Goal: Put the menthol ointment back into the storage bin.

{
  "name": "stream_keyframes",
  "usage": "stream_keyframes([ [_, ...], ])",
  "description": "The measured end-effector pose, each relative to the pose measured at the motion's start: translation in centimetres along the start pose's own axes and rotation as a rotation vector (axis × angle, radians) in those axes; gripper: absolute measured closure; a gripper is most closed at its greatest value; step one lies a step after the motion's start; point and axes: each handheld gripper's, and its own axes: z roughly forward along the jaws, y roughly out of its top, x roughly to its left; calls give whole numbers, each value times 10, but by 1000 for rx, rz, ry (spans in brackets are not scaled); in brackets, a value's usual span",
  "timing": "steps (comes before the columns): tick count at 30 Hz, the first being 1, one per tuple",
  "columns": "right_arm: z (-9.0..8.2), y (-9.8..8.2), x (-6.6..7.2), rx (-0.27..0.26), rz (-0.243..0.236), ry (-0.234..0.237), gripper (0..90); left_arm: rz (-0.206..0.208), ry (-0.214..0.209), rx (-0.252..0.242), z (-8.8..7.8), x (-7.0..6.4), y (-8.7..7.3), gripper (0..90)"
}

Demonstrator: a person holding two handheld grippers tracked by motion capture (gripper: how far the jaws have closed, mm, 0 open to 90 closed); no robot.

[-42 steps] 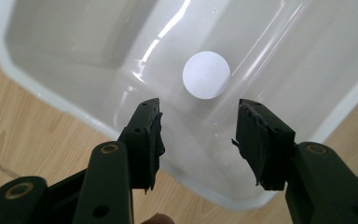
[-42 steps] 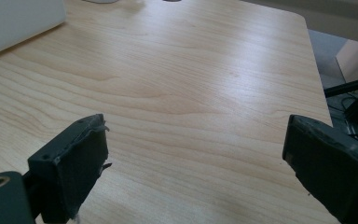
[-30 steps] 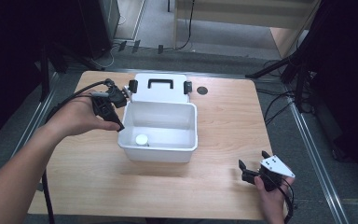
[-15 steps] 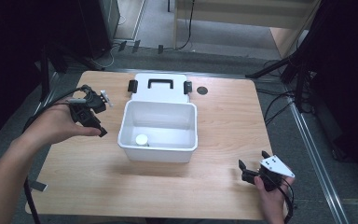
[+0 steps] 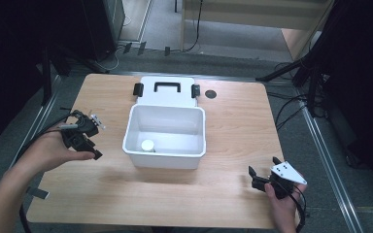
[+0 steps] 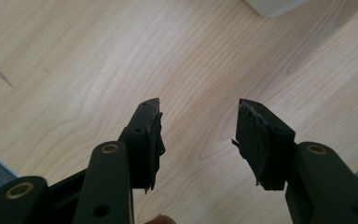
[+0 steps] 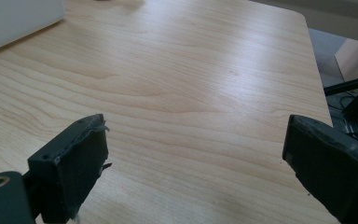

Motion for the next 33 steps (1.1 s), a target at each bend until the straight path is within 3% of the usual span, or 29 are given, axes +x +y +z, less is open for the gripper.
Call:
stream_keyframes([
  [7, 0, 0, 0, 2, -2, -2, 69, -67, 0, -68, 19, 0, -25, 471],
  [10, 0, 0, 0, 1, -4, -2, 69, -96, 47, -131, 27, 0, -36, 406],
  [13, 0, 0, 0, 2, -5, -2, 69, -140, 56, -191, 33, 0, -46, 365],
  [18, 0, 0, 1, 2, -4, -2, 69, -191, 65, -353, 41, -5, -63, 325],
  [23, 0, 0, 1, 2, -4, -2, 69, -250, 83, -457, 53, -9, -78, 224],
  [26, 0, 0, 0, 2, -5, -2, 69, -263, 116, -519, 59, -11, -86, 159],
  [28, 0, 0, 1, 2, -4, -2, 69, -279, 114, -580, 63, -13, -93, 156],
  [30, 0, 0, 1, 2, -5, -2, 69, -266, 86, -653, 67, -14, -100, 143],
  [33, 0, 0, 1, 2, -6, -2, 69, -268, 119, -717, 76, -18, -110, 143],
])
